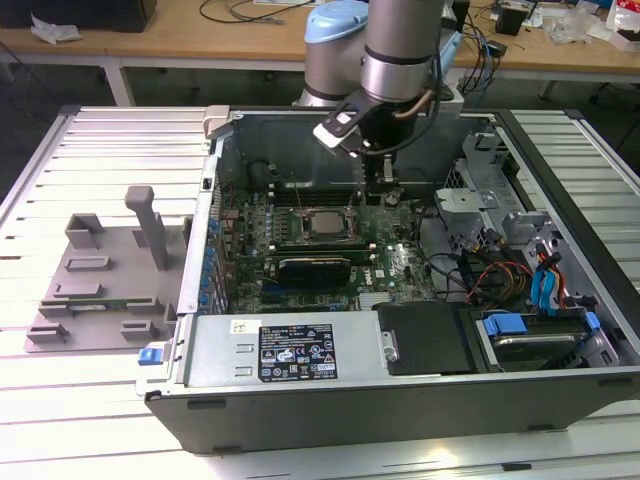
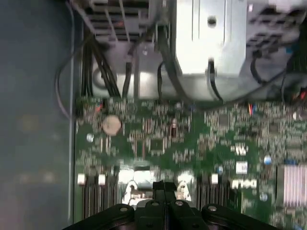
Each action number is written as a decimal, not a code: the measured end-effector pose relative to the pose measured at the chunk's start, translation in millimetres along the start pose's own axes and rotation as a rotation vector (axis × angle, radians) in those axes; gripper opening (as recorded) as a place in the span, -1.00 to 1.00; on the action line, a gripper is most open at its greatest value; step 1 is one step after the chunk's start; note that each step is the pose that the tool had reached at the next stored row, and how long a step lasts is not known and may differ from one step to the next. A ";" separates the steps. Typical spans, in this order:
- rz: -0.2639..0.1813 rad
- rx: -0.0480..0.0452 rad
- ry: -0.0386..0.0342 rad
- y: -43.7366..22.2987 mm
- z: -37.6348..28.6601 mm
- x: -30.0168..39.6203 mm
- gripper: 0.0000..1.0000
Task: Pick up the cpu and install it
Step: 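Close the cpu cover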
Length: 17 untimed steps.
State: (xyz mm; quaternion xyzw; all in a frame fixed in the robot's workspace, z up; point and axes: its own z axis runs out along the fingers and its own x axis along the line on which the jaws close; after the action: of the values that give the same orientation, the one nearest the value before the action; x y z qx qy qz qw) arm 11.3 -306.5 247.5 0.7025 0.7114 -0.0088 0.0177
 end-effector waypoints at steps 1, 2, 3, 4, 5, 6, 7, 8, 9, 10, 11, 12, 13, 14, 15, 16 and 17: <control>0.000 -0.0005 0.0004 -13.0 0.0 0.2 -0.79; 0.000 -0.0008 0.0002 -22.5 -0.2 0.4 -0.79; 0.000 -0.0008 0.0002 -23.1 -0.2 0.3 -0.79; 0.000 -0.0007 0.0002 -23.2 -0.2 0.3 -0.79; -0.031 -0.0018 0.0004 -23.2 0.0 0.3 -0.79; -0.056 -0.0028 0.0007 -23.2 0.2 0.3 -0.79; -0.074 -0.0034 0.0010 -23.2 0.3 0.3 -0.79; -0.109 -0.0048 0.0015 -23.2 0.7 0.3 -0.79; -0.129 -0.0055 0.0017 -23.2 0.9 0.4 -0.79; -0.147 -0.0062 0.0019 -23.2 1.0 0.4 -0.79; -0.181 -0.0075 0.0024 -23.2 1.4 0.4 -0.79; -0.202 -0.0083 0.0027 -23.2 1.5 0.4 -0.79; -0.218 -0.0089 0.0029 -23.2 1.7 0.4 -0.79; -0.254 -0.0103 0.0035 -23.2 2.2 0.4 -0.79; -0.290 -0.0117 0.0039 -23.2 2.6 0.4 -0.79; -0.336 -0.0133 0.0044 -23.2 3.1 0.5 -0.79; -0.388 -0.0153 0.0051 -23.2 3.8 0.5 -0.79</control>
State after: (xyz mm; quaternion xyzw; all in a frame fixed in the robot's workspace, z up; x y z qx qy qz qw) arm -11.9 -306.5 243.5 0.5521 0.8335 -0.0049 0.0192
